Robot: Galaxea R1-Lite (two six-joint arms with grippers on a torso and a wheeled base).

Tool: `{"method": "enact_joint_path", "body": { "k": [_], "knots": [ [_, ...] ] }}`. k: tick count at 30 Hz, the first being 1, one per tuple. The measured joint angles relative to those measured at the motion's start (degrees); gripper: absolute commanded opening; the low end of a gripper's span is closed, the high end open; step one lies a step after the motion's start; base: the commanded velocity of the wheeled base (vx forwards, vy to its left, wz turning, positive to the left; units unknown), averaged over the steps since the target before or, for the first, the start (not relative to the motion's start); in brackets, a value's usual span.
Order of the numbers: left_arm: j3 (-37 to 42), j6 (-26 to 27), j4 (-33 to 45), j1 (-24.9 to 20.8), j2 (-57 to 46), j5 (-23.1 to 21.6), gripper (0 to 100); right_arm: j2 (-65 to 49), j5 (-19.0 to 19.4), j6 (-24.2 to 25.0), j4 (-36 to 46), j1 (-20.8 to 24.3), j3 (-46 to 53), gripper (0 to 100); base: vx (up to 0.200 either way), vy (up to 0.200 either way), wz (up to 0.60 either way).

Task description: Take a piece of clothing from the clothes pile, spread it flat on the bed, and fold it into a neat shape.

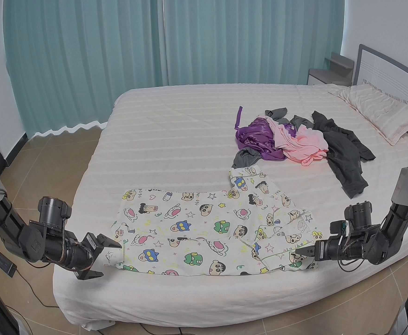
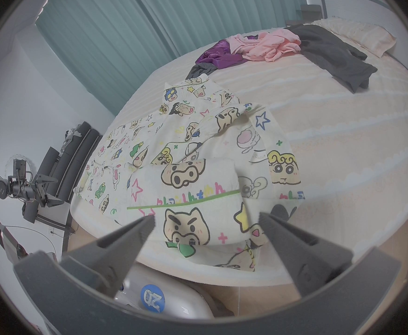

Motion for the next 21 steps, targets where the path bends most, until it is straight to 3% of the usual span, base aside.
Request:
{"method": "enact_joint_path", "body": {
  "k": [21],
  "knots": [
    [0.0,0.0,0.0,0.0,0.0,0.0,100,-2.6,-0.4,3.5,0.2,1.1,3.6,0,0.000,0.000,0.00]
  ]
}}
